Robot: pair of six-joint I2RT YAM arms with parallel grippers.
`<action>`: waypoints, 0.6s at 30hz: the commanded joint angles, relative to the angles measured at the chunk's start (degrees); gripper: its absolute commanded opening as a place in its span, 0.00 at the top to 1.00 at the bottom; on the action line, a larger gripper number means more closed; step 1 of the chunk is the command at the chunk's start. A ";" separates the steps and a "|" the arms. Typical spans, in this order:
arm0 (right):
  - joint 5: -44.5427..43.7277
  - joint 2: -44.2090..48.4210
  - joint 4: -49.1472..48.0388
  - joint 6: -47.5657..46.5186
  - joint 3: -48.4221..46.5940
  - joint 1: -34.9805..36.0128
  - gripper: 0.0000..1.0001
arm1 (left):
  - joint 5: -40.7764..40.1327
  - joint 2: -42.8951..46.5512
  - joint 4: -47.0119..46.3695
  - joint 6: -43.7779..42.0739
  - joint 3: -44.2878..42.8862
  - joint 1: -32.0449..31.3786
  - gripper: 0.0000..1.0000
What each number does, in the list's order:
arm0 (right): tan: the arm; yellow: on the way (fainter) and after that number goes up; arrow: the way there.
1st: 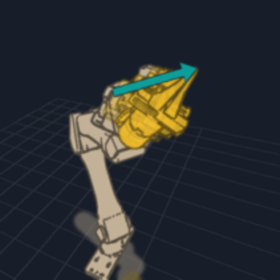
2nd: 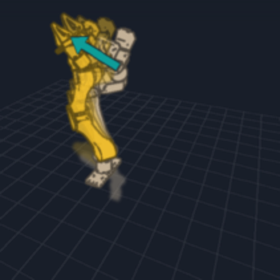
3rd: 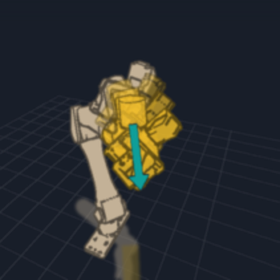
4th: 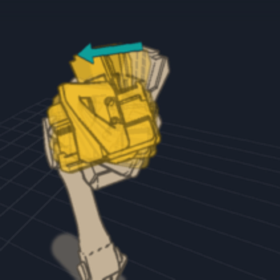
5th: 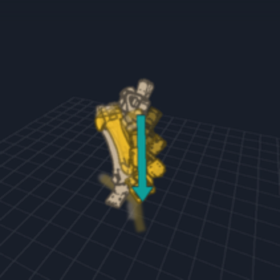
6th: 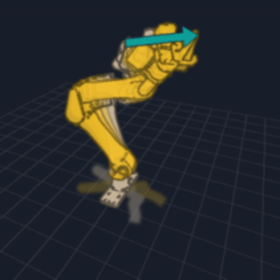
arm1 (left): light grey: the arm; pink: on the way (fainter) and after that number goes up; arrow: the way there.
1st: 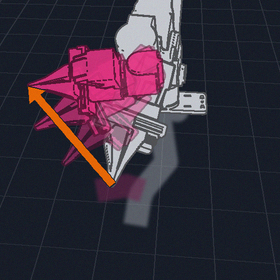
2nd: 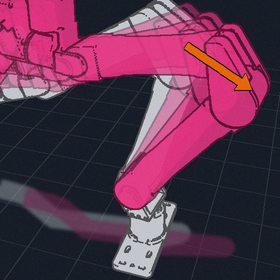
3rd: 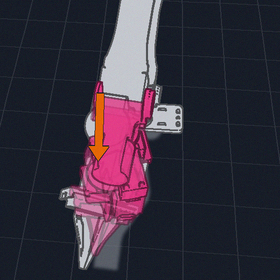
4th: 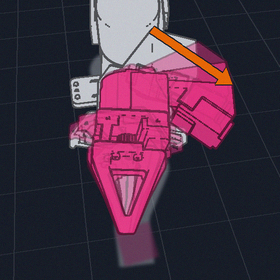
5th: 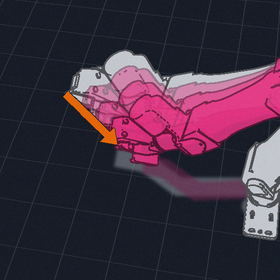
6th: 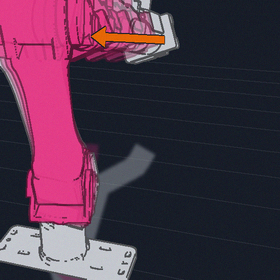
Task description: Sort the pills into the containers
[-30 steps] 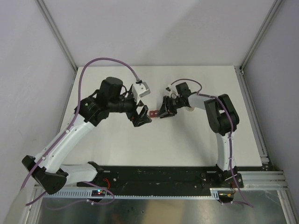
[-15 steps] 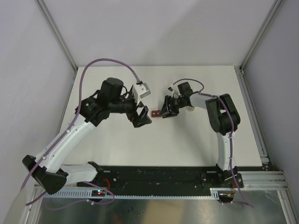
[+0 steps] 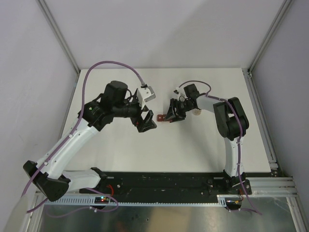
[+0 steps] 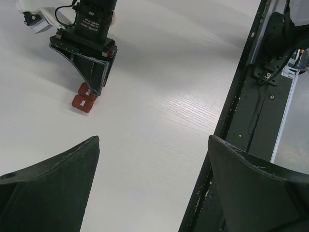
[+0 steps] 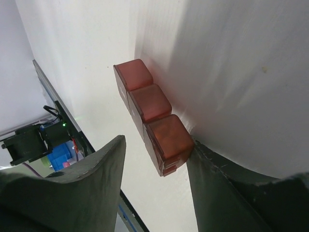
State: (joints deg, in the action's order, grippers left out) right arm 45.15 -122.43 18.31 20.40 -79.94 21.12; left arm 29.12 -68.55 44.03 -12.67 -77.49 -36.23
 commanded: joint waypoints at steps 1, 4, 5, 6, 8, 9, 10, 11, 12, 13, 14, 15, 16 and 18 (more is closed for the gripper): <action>-6.06 2.00 4.08 -3.67 -1.25 -0.38 0.42 | 0.91 1.68 -1.47 -1.41 0.83 0.28 0.03; -6.70 2.26 4.85 -4.30 -1.52 -0.52 0.41 | 0.89 1.70 -1.45 -1.48 0.99 0.34 0.03; -6.89 2.32 5.18 -4.44 -1.70 -0.59 0.41 | 0.87 1.73 -1.42 -1.44 1.10 0.31 0.03; -7.12 2.39 5.57 -4.60 -1.84 -0.66 0.40 | 0.81 1.79 -1.46 -1.46 1.11 0.29 0.03; -7.67 2.55 6.32 -4.94 -2.29 -0.80 0.40 | 0.66 1.83 -1.44 -1.59 1.22 0.24 0.03; -7.86 2.64 6.66 -5.07 -2.48 -0.94 0.40 | 0.62 1.84 -1.42 -1.58 1.26 0.26 0.03; -8.09 2.73 6.92 -5.22 -2.58 -1.02 0.40 | 0.56 1.84 -1.41 -1.58 1.32 0.27 0.03; -8.25 2.81 7.18 -5.34 -2.72 -1.09 0.39 | 0.53 1.84 -1.45 -1.57 1.31 0.28 0.03; -8.50 2.90 7.45 -5.49 -2.78 -1.13 0.39 | 0.51 1.89 -1.47 -1.62 1.34 0.28 0.03; -8.68 2.99 7.62 -5.65 -2.86 -1.24 0.39 | 0.50 1.87 -1.48 -1.64 1.32 0.28 0.03; -8.85 3.03 7.84 -5.78 -2.94 -1.30 0.39 | 0.50 1.90 -1.49 -1.69 1.39 0.32 0.03; -8.98 3.14 8.00 -5.88 -2.99 -1.41 0.39 | 0.50 1.92 -1.49 -1.72 1.39 0.35 0.03; -9.09 3.24 8.20 -5.98 -3.01 -1.56 0.38 | 0.50 1.92 -1.49 -1.69 1.38 0.27 0.03; -9.24 3.42 8.41 -6.12 -3.02 -1.88 0.38 | 0.43 1.93 -1.45 -1.73 1.40 0.28 0.03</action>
State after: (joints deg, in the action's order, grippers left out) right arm 40.12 -121.05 24.43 16.53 -81.80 20.08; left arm 29.10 -68.45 43.94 -13.15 -76.58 -36.23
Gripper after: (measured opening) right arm 0.611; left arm 0.973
